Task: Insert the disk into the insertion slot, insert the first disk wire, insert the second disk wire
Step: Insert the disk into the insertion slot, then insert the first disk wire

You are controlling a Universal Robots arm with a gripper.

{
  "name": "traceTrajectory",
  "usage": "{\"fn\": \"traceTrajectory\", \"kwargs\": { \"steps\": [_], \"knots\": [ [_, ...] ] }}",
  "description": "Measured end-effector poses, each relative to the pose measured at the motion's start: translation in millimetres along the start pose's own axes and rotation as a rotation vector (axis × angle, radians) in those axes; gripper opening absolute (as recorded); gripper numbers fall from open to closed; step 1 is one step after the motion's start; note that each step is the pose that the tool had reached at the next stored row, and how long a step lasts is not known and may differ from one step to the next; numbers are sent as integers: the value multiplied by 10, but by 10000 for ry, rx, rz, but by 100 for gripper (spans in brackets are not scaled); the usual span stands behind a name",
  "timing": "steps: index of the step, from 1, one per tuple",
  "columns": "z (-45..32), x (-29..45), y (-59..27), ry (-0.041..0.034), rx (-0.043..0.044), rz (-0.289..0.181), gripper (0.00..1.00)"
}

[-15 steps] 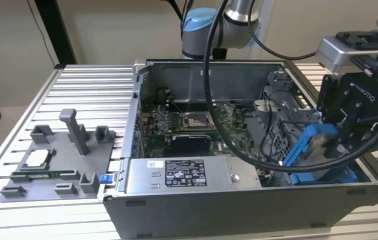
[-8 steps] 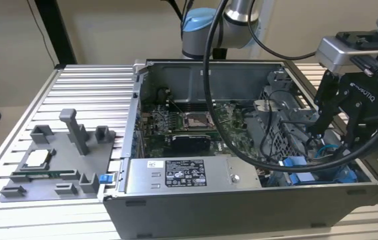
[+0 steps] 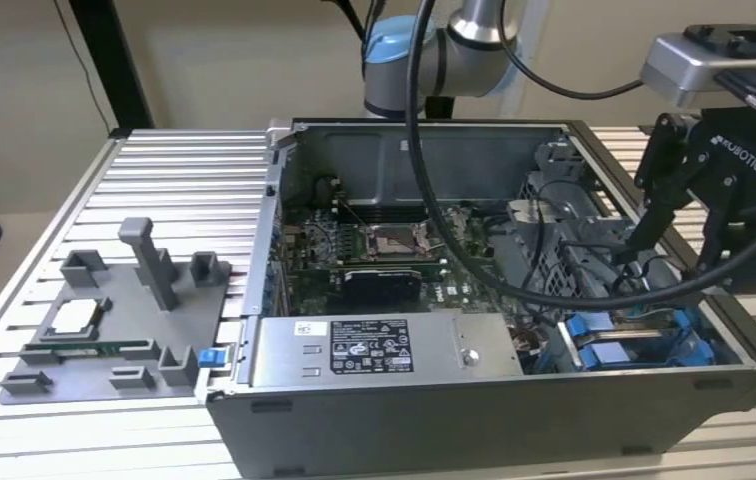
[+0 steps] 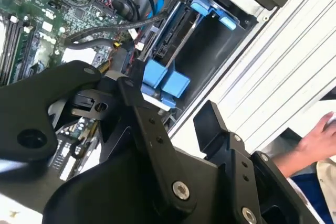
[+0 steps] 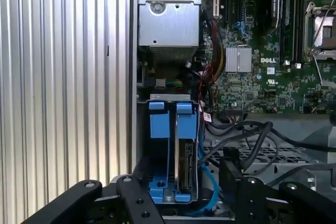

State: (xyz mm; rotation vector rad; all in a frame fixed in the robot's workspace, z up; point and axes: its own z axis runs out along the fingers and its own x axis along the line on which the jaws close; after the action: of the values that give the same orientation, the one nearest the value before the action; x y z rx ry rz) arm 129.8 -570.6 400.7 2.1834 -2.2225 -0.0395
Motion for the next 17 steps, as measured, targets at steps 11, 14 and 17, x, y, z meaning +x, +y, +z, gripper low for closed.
{"fn": "traceTrajectory", "kwargs": {
  "steps": [11,14,17],
  "knots": [
    [54,-348,95,-6,530,0,100],
    [82,-356,110,-12,755,0,100],
    [115,-364,147,-16,936,0,100]
  ]
}}
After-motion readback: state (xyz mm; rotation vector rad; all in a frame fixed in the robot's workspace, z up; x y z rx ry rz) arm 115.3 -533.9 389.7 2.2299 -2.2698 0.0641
